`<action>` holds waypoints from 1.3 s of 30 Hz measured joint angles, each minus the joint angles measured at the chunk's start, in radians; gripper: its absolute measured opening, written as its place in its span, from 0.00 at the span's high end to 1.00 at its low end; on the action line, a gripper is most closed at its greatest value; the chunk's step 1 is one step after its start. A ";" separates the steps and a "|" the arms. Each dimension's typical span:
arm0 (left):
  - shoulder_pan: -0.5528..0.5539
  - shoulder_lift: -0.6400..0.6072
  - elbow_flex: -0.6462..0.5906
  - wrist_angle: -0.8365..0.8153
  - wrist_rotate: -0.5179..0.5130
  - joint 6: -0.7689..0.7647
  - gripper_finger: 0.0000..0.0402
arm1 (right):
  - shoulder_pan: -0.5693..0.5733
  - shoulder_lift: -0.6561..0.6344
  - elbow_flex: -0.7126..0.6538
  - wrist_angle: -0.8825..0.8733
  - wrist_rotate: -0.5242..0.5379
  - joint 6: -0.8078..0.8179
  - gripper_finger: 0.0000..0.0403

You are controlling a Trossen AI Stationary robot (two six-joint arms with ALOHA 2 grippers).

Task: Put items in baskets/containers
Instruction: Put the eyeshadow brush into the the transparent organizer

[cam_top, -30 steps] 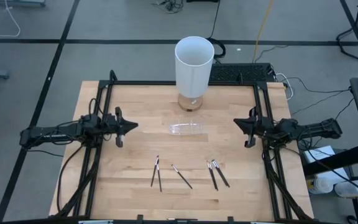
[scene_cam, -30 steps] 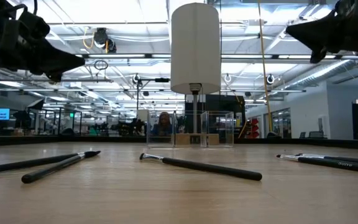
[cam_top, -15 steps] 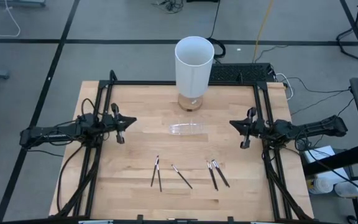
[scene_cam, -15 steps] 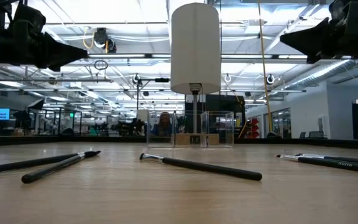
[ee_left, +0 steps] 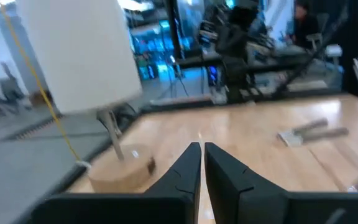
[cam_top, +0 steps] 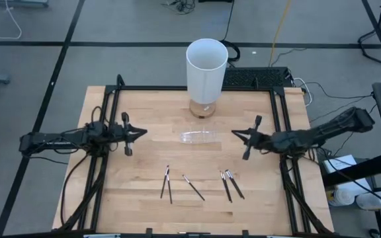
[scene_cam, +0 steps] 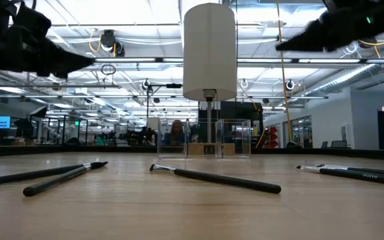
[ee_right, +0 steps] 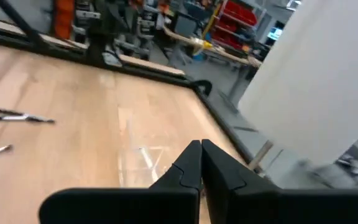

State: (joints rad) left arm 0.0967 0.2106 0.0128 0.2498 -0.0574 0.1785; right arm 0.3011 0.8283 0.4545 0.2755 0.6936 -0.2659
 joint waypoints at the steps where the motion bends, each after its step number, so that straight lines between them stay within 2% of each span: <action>1: 0.000 0.005 0.000 0.014 0.000 -0.007 0.92 | 0.029 0.050 0.055 -0.046 0.041 -0.008 1.00; 5: 0.000 0.012 0.000 0.019 0.004 -0.035 0.92 | 0.141 0.252 0.337 -0.353 0.213 0.008 1.00; 8: 0.000 0.012 0.000 0.051 0.003 -0.073 0.92 | 0.213 0.398 0.601 -0.703 0.245 0.175 1.00; 10: 0.000 0.012 0.000 0.063 0.003 -0.097 0.92 | 0.251 0.499 0.760 -0.925 0.213 0.353 1.00; 13: 0.000 0.012 0.000 0.066 0.003 -0.153 0.92 | 0.300 0.635 0.929 -1.247 0.087 0.634 1.00; 16: -0.001 0.012 0.000 0.023 0.005 -0.259 0.92 | 0.343 0.747 1.017 -1.500 -0.036 0.923 1.00; 18: -0.001 0.012 0.000 -0.024 0.004 -0.337 0.92 | 0.374 0.797 1.022 -1.595 -0.044 1.085 1.00; 22: -0.001 0.012 0.000 -0.062 -0.007 -0.437 0.92 | 0.418 0.859 0.990 -1.632 -0.080 1.289 1.00; 27: -0.009 0.012 0.000 -0.103 0.014 -0.503 0.92 | 0.445 0.888 0.921 -1.554 -0.123 1.353 0.98; 34: -0.028 0.012 0.000 -0.122 -0.056 -0.490 0.92 | 0.404 0.888 0.805 -1.409 -0.226 1.378 0.79; 39: -0.028 0.012 0.000 -0.119 -0.114 -0.474 0.92 | 0.359 0.887 0.742 -1.316 -0.335 1.293 0.66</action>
State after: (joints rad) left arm 0.0688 0.2226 0.0124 0.1305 -0.1711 -0.2960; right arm 0.6601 1.7157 1.1962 -1.0404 0.3583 1.0269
